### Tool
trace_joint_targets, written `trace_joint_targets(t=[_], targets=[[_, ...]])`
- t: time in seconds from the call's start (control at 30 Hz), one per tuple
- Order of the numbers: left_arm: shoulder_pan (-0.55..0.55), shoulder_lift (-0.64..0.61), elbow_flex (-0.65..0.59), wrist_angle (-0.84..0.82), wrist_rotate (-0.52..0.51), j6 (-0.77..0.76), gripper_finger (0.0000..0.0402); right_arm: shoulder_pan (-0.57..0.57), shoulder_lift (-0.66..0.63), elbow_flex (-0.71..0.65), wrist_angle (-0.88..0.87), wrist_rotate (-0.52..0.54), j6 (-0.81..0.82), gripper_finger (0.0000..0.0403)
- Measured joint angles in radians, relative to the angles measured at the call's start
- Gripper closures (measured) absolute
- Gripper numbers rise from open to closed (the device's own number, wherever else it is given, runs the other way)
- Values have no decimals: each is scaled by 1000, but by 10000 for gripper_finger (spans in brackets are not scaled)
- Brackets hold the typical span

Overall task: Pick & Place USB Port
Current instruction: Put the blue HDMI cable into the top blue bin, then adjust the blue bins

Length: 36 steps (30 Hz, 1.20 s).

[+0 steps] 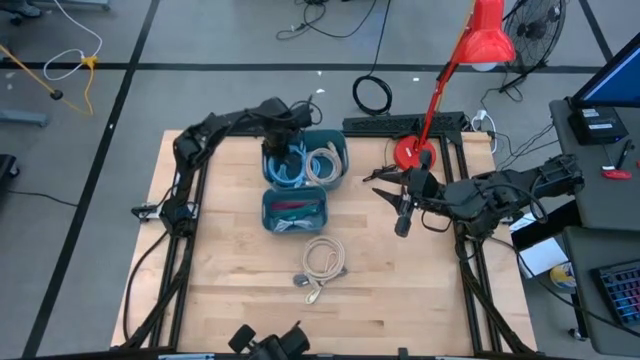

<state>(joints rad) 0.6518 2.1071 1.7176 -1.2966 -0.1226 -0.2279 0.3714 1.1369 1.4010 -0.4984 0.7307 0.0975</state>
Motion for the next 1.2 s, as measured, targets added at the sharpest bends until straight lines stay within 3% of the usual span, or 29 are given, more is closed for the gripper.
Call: trace_joint_targets(t=[0.1, 0.23, 0.53, 0.63, 0.77, 0.83, 0.93, 1.2], targets=[[-18, -7, 17, 20, -81, -5, 323, 0, 0, 0, 0, 0, 0, 275], [-28, -10, 64, 24, -111, 1, 286, 0, 0, 0, 0, 0, 0, 274], [-25, -10, 199, -34, -95, -11, 263, 0, 0, 0, 0, 0, -3, 273], [-26, -11, 274, -75, -38, -6, 271, -2, 0, 0, 0, 0, -4, 273], [-54, -65, 336, -108, 214, 6, 305, -5, 0, 0, 0, 0, -6, 273], [-109, -110, 335, -112, 259, 9, 340, -6, 0, 0, -1, 1, -14, 273], [-218, -164, 334, -141, 242, 27, 391, -6, -5, 0, -8, 0, -16, 273], [-541, -212, 333, -150, 121, -109, 397, -54, -22, 0, -26, 1, -12, 273]])
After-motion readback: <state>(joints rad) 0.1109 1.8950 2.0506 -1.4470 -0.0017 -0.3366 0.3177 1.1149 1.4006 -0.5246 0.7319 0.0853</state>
